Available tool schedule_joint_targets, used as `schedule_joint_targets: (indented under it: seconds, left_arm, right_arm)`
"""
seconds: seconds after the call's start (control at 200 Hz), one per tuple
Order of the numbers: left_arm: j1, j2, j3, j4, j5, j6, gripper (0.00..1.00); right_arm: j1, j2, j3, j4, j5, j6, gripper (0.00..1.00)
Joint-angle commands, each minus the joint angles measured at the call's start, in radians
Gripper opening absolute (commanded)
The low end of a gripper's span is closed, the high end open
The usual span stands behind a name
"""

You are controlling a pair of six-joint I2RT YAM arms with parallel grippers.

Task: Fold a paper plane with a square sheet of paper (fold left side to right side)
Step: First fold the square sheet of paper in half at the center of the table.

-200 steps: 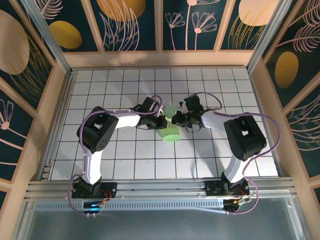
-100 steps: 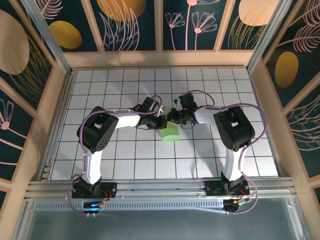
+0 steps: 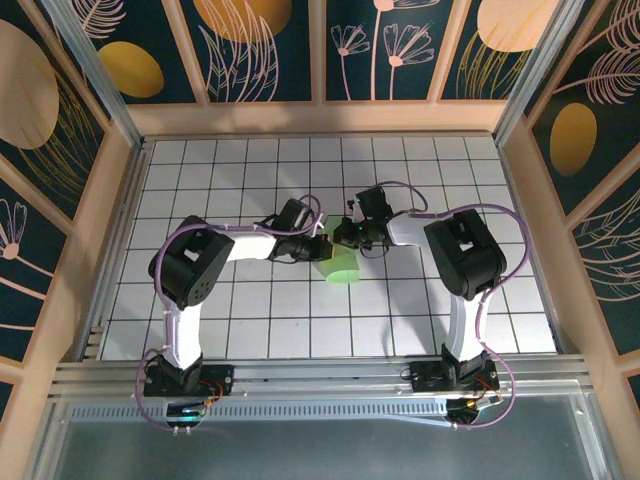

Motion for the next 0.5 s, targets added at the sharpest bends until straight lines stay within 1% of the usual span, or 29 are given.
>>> schedule_joint_targets:
  seconds: [0.0,0.27,0.495]
  left_arm:
    - [-0.022,-0.027,-0.104,-0.133,0.023,0.014,0.0]
    - [-0.028,-0.093,-0.247,-0.088,0.05,-0.017,0.0]
    - [-0.026,-0.114,-0.245,-0.056,0.076,-0.049,0.0]
  right_arm:
    - [-0.013,0.043,-0.011,-0.07,0.078,0.008,0.0]
    - [-0.017,0.036,-0.012,-0.072,0.078,-0.004,0.0]
    - [-0.016,0.025,-0.019,-0.072,0.075,-0.009,0.0]
